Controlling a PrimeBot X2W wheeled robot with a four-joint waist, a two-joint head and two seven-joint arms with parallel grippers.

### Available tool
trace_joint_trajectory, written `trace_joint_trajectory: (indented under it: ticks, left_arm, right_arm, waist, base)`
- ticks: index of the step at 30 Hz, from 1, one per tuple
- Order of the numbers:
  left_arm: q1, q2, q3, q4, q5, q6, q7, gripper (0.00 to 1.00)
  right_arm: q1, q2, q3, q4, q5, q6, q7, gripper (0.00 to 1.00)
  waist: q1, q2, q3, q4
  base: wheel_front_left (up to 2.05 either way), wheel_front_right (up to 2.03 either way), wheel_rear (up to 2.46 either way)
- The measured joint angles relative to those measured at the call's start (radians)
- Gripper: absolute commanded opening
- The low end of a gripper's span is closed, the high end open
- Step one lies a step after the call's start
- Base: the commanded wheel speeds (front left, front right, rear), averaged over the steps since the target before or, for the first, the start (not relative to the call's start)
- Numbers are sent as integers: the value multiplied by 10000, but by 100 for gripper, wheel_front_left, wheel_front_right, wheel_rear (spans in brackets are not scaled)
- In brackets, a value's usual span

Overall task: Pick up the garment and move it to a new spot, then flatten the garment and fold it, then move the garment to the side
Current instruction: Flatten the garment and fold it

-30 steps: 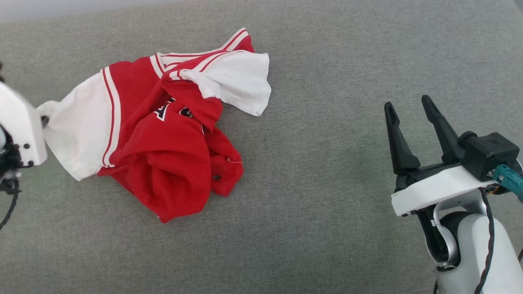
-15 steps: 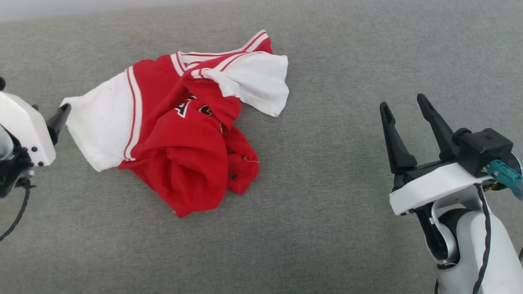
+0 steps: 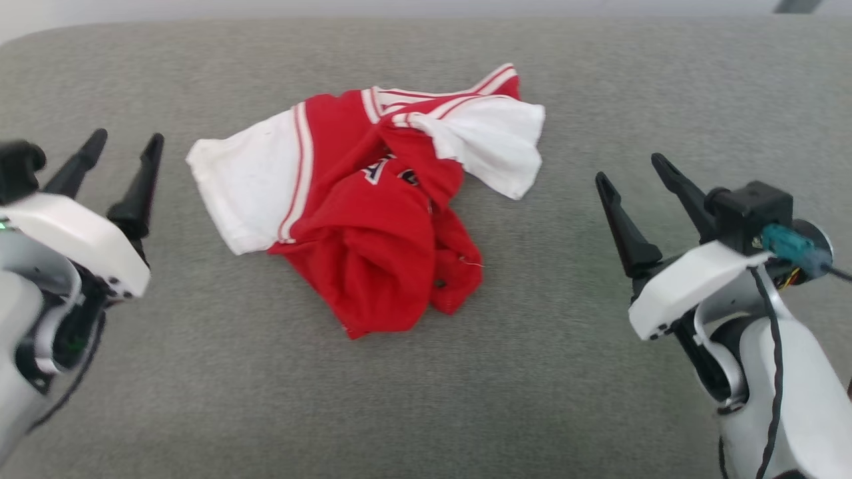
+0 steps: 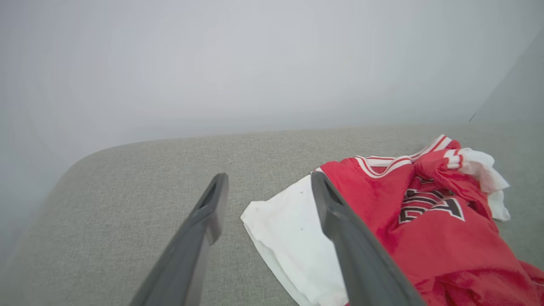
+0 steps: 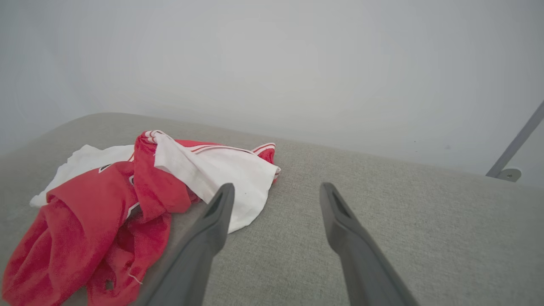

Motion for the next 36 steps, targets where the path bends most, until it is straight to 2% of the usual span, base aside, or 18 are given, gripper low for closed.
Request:
trace_joint_trajectory:
  ticks: [6, 13, 17, 25, 30, 31, 32, 36]
  left_arm:
    - [693, -209, 121, -621, 324, 332, -736, 100]
    - [1639, -930, 1152, -1267, 1080, 548, -924, 100]
    - [2294, -1476, 1919, -1517, 1555, 470, -932, 100]
    - [3369, -2612, 3101, -1714, 2351, -38, -932, 100]
    - [3864, -3218, 3676, -1848, 2780, -341, -932, 100]
    - [3963, -3290, 3776, -1852, 2886, -401, -934, 100]
    - [4076, -3411, 3916, -1879, 2978, -454, -934, 100]
    - [4509, -3787, 4403, -1958, 3219, -640, -934, 100]
  right_arm:
    - [-604, -456, 431, 903, 86, 0, 397, 100]
    - [-1625, -1233, 1011, 2769, -15, 0, 917, 100]
    - [-2266, -1624, 1653, 3804, 136, 0, 1221, 100]
    - [-3451, -2173, 2550, 6011, 188, 2, 1839, 100]
    - [-4164, -2357, 3074, 7256, 612, 10, 2230, 100]
    - [-4271, -2345, 3152, 7486, 761, 10, 2370, 47]
    - [-4413, -2347, 3294, 7689, 909, 10, 2550, 0]
    - [-4677, -2301, 3885, 8031, 1425, 15, 2755, 0]
  waist:
    - [0, 0, -56, 616]
    - [0, 0, -74, 1549]
    - [0, 0, -41, 2079]
    - [0, 0, 62, 3017]
    - [-1, 0, 114, 3465]
    - [0, 0, 118, 3524]
    - [0, 1, 116, 3566]
    - [0, 0, 22, 3603]
  base:
    - [0, 0, 0]
    - [0, 0, 0]
    - [0, 0, 0]
    - [0, 0, 0]
    - [0, 0, 0]
    - [0, 0, 0]
    - [0, 0, 0]
    - [0, 0, 0]
